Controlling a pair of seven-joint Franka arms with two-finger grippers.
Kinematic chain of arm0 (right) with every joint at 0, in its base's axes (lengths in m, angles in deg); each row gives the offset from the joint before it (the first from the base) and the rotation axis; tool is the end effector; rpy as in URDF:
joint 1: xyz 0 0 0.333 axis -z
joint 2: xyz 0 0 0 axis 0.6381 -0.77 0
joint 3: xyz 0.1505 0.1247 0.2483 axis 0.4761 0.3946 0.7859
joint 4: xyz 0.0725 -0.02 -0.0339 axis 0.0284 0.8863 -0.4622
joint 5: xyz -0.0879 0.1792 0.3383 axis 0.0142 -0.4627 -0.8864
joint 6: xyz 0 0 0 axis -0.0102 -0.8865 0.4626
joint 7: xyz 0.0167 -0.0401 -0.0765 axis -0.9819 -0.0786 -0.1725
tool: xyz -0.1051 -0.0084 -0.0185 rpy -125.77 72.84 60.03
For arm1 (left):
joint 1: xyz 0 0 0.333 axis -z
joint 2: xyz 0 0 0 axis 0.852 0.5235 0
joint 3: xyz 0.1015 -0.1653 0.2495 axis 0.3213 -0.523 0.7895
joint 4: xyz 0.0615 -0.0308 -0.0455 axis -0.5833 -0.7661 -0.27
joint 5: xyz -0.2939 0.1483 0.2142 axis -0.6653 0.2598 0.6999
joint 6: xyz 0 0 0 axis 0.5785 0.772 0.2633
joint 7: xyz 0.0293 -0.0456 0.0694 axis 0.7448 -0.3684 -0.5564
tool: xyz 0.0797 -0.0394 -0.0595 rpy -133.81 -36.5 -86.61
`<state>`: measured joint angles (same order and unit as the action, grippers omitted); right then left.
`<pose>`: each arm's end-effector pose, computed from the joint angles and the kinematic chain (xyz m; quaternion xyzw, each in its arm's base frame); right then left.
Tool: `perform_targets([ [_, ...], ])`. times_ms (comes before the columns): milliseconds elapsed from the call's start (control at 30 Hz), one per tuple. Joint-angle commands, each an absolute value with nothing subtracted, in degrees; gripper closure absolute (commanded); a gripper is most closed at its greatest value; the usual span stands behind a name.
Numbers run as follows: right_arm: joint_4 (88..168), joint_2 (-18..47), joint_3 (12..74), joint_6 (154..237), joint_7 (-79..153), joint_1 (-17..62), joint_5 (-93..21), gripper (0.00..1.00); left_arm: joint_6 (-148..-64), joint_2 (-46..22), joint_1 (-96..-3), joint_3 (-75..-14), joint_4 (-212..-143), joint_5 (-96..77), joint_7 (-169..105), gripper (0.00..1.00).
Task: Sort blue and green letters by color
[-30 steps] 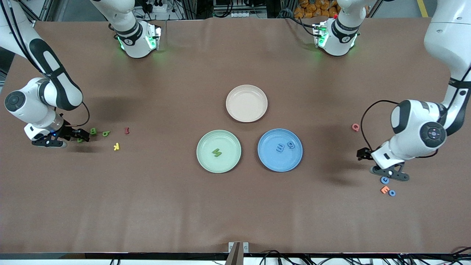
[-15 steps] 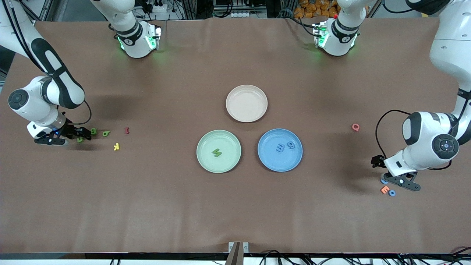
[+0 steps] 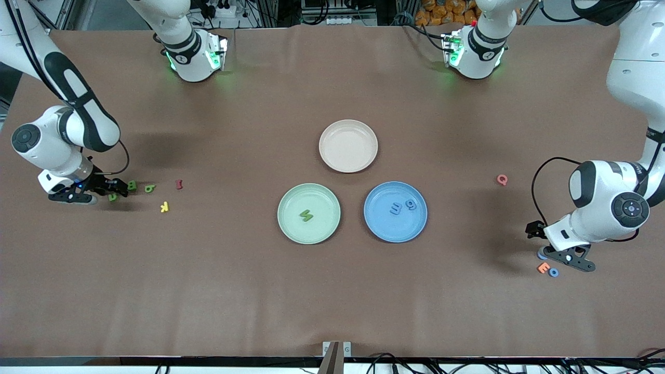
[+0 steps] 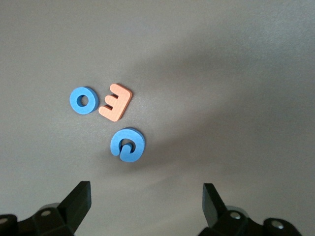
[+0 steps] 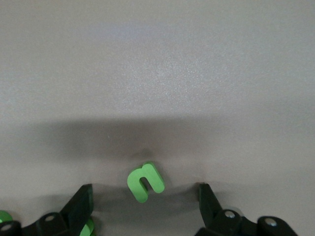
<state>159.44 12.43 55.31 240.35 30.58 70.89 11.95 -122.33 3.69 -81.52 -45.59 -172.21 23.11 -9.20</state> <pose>0.4963 -0.2118 0.1667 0.9986 -0.0304 0.0377 0.0221 0.6847 0.0785 0.2117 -0.9762 0.2128 -0.0056 0.0406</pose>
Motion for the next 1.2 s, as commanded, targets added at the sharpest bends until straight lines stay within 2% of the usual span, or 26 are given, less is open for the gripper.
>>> perform_targets([
  [0, 160.9, 13.7, 55.1, 241.0, 30.4, 71.1, 12.7, 0.33, -122.2, 5.4, -81.0, -45.5, -169.9, 23.7, -9.4, 0.00],
  [300, 160.7, 13.7, 55.1, 241.0, 30.4, 71.0, 12.7, 0.54, -122.3, 6.5, -81.3, -45.5, -168.9, 23.9, -8.5, 0.00],
  [334, 160.7, 13.7, 55.1, 241.0, 30.4, 71.0, 12.7, 0.60, -122.3, 7.4, -81.2, -45.5, -167.8, 23.9, -8.3, 0.00],
  [835, 160.4, 13.7, 55.1, 241.0, 30.5, 71.0, 12.6, 0.84, -122.5, 10.4, -81.3, -45.5, -164.4, 23.9, -6.9, 0.00],
  [1135, 160.4, 17.0, 55.5, 239.8, 31.3, 70.5, 12.4, 0.86, -123.4, 11.5, -81.3, -45.5, -163.9, 23.9, -7.0, 0.00],
  [1169, 160.4, 17.4, 55.6, 238.9, 31.5, 70.2, 12.4, 0.86, -123.4, 11.5, -81.3, -45.5, -163.9, 23.9, -7.0, 0.02],
])
